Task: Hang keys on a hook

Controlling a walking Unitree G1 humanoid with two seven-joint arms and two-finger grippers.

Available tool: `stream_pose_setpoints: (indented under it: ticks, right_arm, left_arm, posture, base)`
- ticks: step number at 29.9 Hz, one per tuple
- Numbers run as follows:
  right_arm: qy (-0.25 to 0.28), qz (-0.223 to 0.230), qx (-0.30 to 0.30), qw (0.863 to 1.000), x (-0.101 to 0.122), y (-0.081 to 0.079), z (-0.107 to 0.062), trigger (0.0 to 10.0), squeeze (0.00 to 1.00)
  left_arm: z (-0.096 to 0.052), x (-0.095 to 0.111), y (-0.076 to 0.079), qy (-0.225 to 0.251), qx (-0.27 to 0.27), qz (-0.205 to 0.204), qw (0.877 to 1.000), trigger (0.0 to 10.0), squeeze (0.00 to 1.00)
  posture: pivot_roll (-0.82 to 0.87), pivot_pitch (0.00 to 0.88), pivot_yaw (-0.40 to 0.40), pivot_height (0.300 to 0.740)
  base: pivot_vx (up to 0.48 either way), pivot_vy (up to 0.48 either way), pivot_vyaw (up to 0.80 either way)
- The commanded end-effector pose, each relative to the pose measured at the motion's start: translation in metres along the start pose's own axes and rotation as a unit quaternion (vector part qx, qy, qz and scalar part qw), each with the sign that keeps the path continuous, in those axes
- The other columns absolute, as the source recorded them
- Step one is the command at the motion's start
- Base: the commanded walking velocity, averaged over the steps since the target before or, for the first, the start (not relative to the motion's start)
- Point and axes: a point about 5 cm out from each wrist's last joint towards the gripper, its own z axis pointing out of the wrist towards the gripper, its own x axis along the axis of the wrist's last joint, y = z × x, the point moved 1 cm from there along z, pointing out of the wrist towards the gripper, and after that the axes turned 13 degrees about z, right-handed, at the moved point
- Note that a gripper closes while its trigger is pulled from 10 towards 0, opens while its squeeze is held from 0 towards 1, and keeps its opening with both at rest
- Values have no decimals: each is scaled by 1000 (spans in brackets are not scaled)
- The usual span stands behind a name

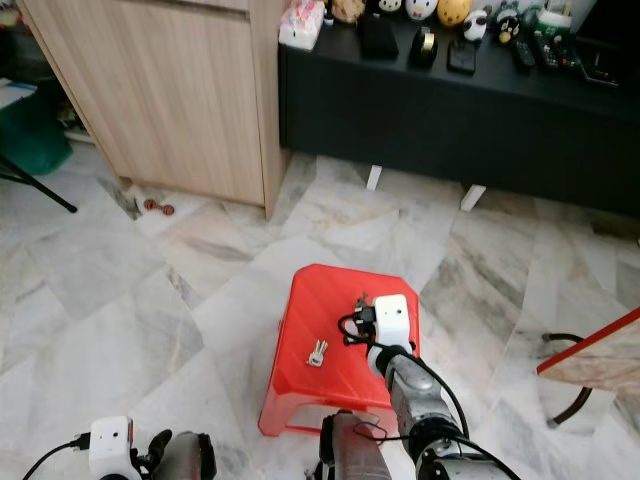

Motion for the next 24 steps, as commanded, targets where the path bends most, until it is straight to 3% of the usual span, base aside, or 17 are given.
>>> stream_pose_setpoints:
  ticks: [1, 11, 17, 24]
  right_arm:
    - [31, 7, -20, 999, 10, 10, -3, 10000, 0]
    - [143, 24, -48, 988, 21, 25, -23, 10000, 0]
    - [148, 4, -44, 988, 8, 17, -32, 10000, 0]
    - [137, 6, -57, 989, -1, 19, -35, 10000, 0]
  left_arm:
    - [-9, -27, 12, -60, -21, 2, 998, 10000, 0]
    - [-3, -20, 11, -62, -17, -1, 998, 10000, 0]
    - [-1, -17, 12, -62, -18, -4, 998, 10000, 0]
    - [-2, -18, 15, -65, -18, -9, 998, 10000, 0]
  posture:
    - [105, 64, -141, 633]
    - [85, 3, -116, 633]
    - [73, 0, -109, 633]
    - [72, 0, -107, 633]
  base:
    - [0, 0, 0]
    - [0, 0, 0]
    - [0, 0, 0]
    - [0, 0, 0]
